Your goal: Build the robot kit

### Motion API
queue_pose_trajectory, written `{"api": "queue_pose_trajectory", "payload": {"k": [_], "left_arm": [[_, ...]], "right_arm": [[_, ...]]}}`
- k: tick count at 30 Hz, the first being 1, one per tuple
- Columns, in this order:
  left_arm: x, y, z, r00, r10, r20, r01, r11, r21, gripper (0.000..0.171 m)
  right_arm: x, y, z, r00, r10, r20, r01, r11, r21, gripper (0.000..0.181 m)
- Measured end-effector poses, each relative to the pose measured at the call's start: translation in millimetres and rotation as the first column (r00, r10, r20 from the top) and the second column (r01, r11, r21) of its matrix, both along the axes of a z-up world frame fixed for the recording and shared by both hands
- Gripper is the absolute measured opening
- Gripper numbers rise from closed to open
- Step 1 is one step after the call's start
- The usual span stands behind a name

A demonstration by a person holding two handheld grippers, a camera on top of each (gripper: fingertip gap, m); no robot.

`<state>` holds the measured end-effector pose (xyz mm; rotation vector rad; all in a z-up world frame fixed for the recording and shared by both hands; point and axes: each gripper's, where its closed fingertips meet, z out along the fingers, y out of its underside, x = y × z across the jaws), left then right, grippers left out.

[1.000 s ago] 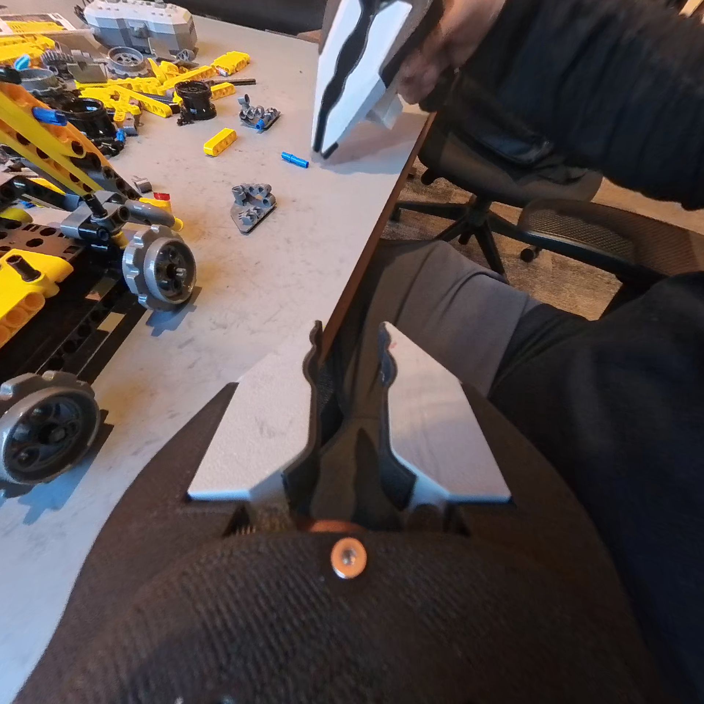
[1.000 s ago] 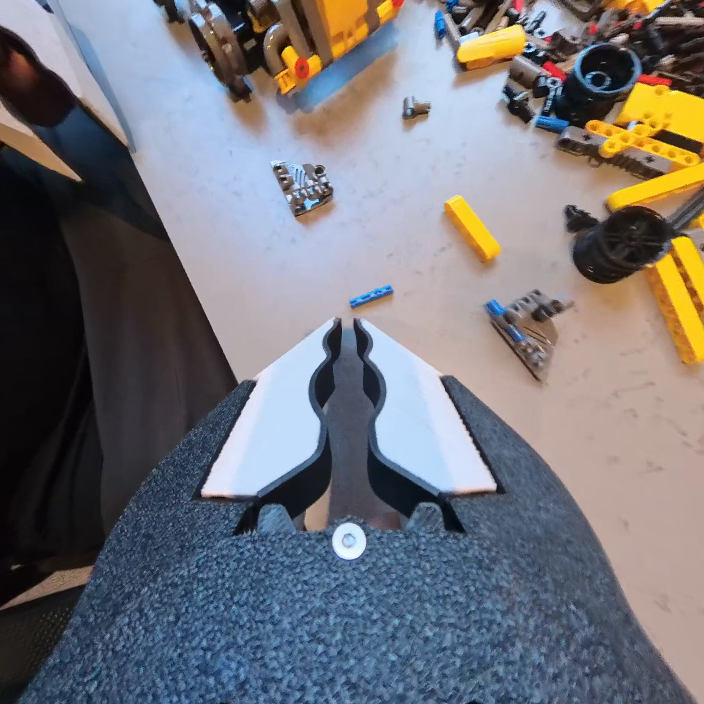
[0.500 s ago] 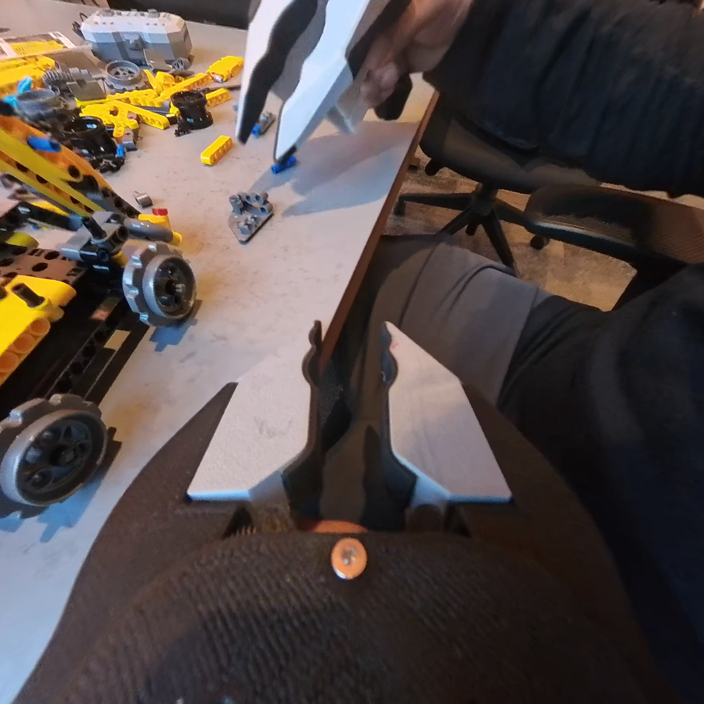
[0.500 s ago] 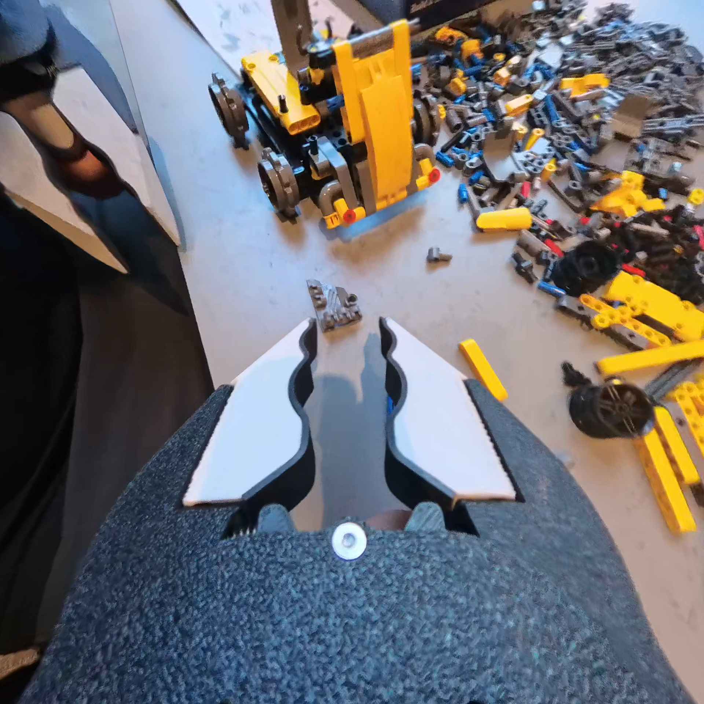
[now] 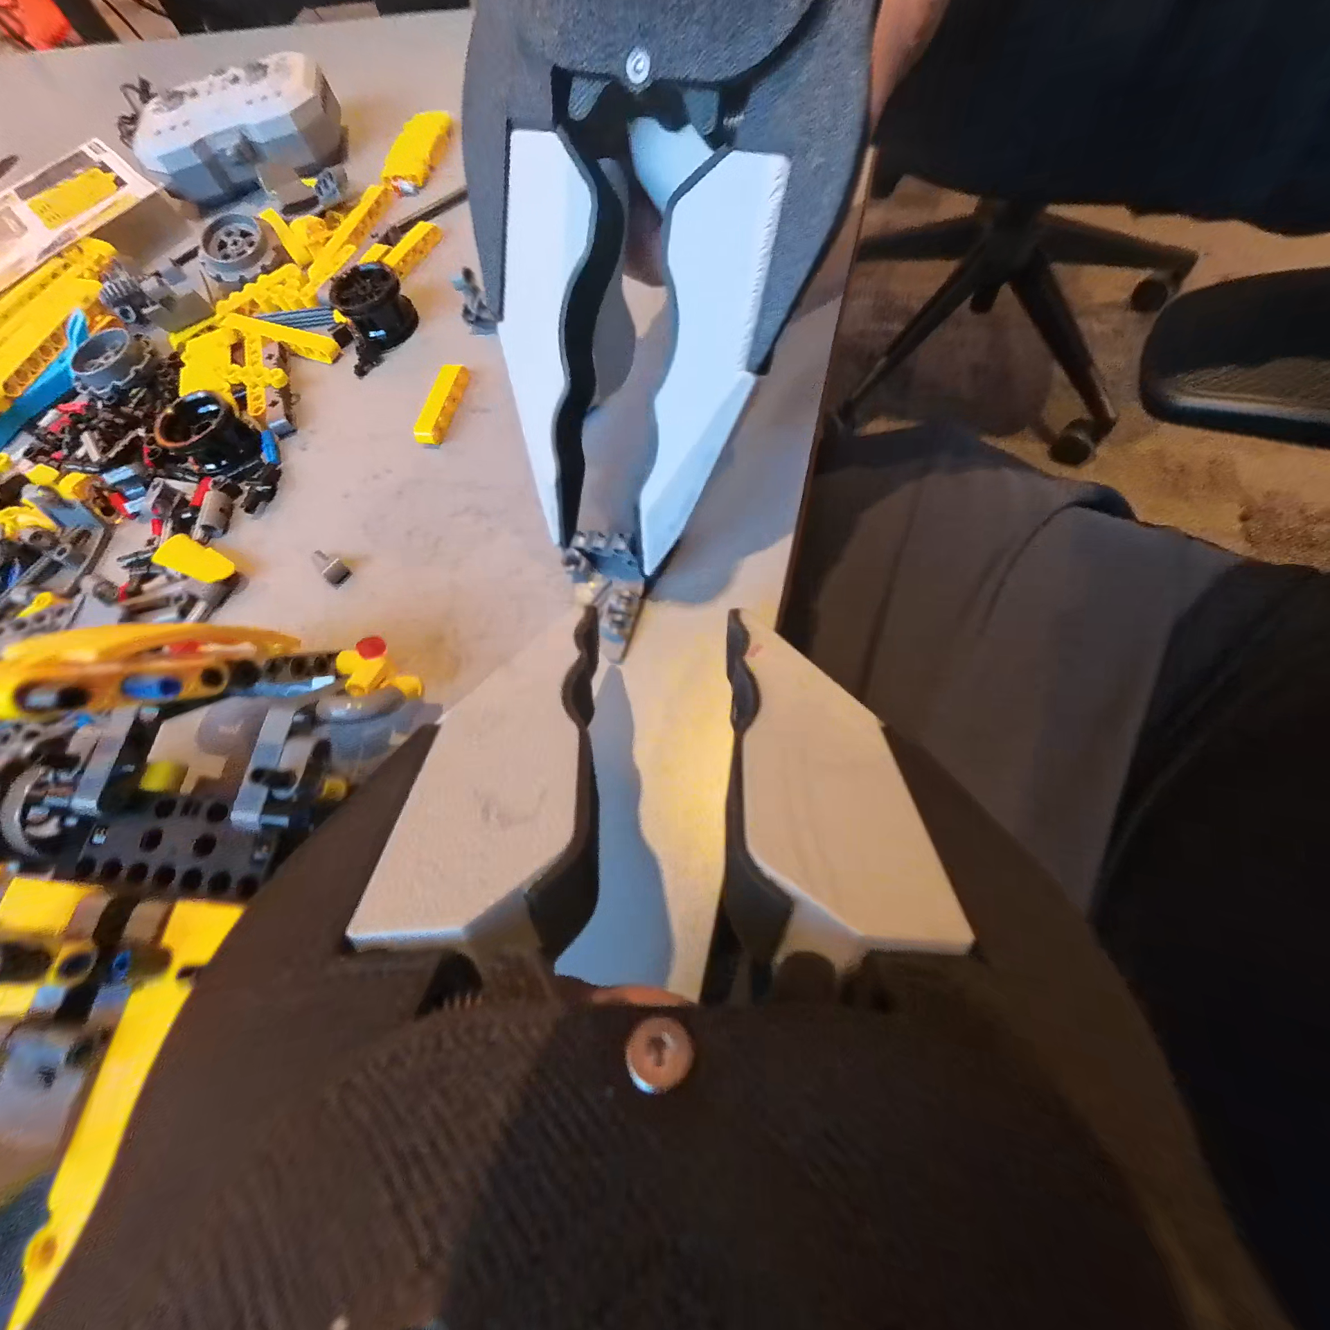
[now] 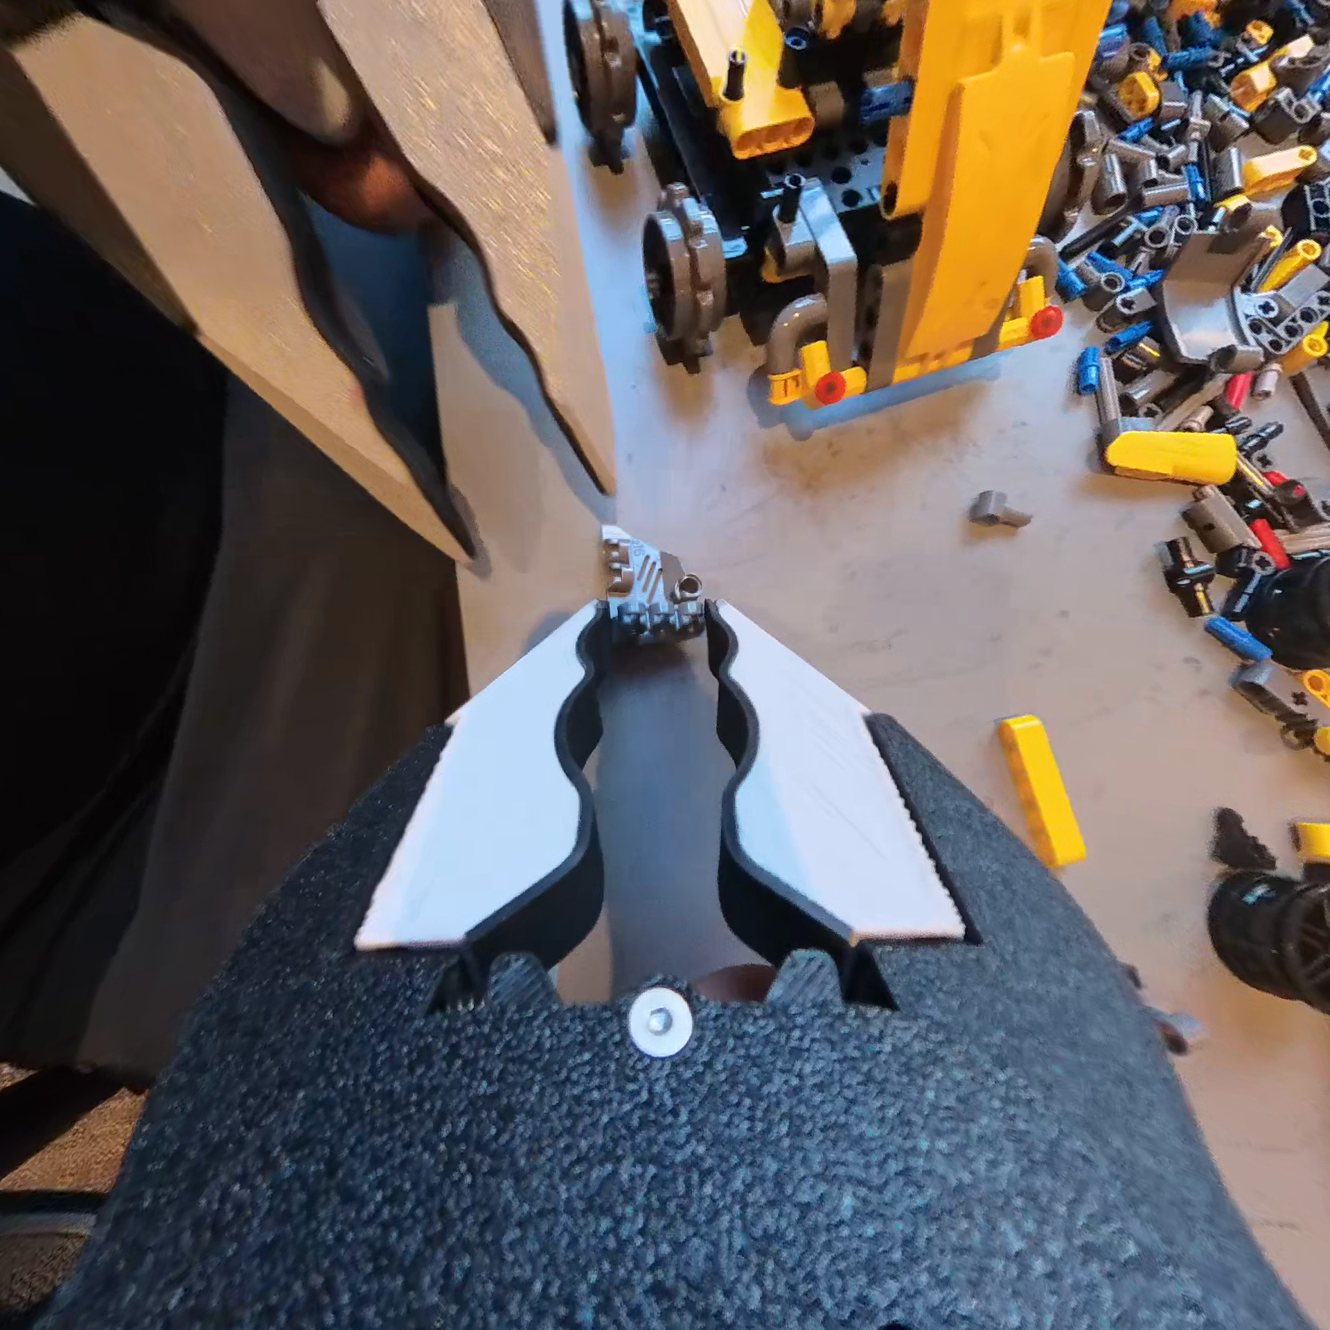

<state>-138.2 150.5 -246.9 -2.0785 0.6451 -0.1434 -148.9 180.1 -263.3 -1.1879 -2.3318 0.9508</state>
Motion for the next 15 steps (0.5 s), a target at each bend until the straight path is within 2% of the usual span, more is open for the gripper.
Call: {"api": "queue_pose_trajectory", "payload": {"k": [3,7,11,15], "left_arm": [[4,10,-9,0.998,-0.008,-0.058,0.006,0.999,-0.035,0.034],[6,16,-19,0.996,0.001,-0.091,-0.009,0.996,-0.093,0.024],[6,19,-23,0.997,0.014,-0.072,-0.024,0.991,-0.132,0.006],[11,29,-24,0.998,0.016,-0.056,-0.025,0.989,-0.145,0.006]], "right_arm": [[8,7,5,0.999,-0.031,-0.028,0.031,0.999,-0.015,0.033],[28,44,22,0.984,-0.16,-0.075,0.155,0.986,-0.069,0.032],[40,82,7,0.964,-0.266,-0.03,0.265,0.964,-0.022,0.024],[36,76,-4,0.978,-0.208,0.012,0.208,0.978,-0.016,0.021]]}}
